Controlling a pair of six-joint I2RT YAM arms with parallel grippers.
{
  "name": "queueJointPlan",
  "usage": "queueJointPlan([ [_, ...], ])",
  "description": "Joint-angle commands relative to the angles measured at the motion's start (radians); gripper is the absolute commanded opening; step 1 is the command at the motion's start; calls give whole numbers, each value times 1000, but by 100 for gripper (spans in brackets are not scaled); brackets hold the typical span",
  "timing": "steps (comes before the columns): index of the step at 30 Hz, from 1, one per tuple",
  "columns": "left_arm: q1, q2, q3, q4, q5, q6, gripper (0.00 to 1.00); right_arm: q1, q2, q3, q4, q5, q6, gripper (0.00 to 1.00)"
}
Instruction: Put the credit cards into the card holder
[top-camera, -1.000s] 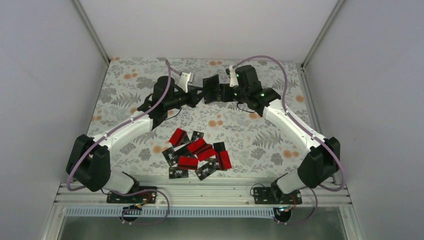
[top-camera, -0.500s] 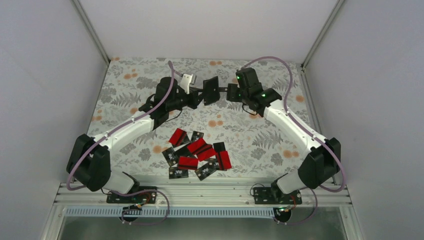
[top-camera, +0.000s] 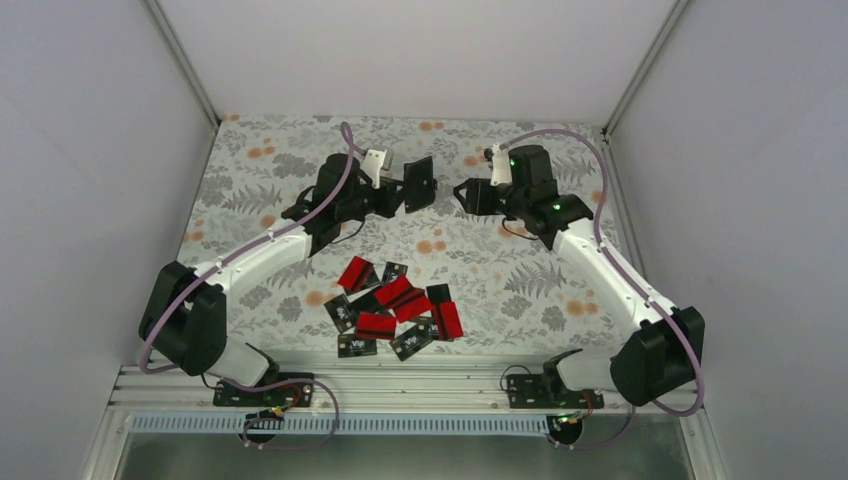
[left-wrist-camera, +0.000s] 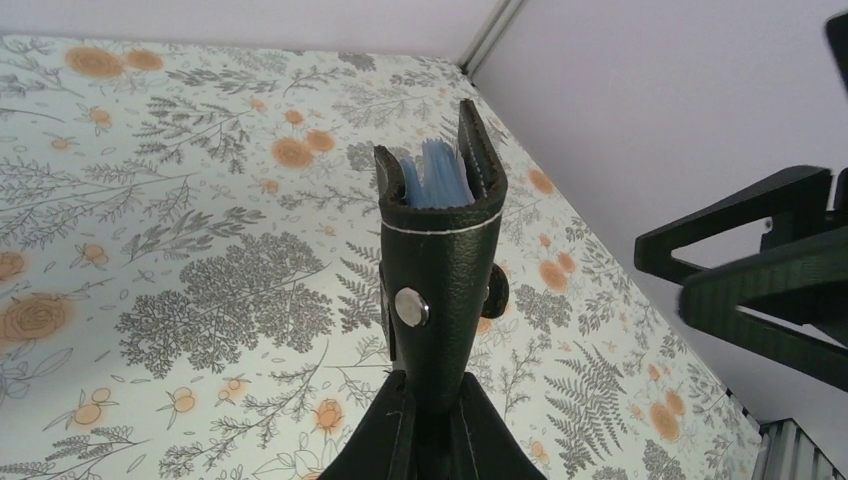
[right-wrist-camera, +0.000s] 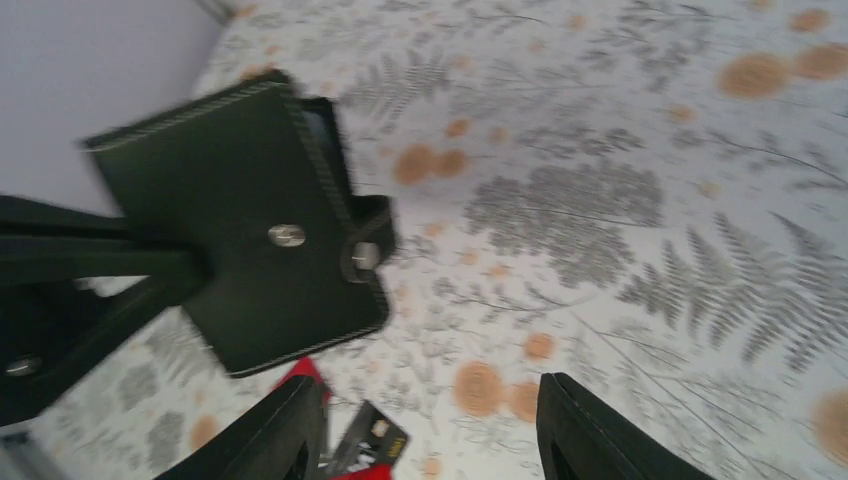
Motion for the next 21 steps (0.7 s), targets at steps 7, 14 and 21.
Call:
queueJointPlan([
  [7,1,21,26,6,44,8,2,10,99,48,101,-274,-26,49],
  [14,1,29,20,11,62,6,2,29,180,73,100,-235,-18,45],
  [21,1,43,22,10,78,12,2,31,228,101,101,-200,-4,38],
])
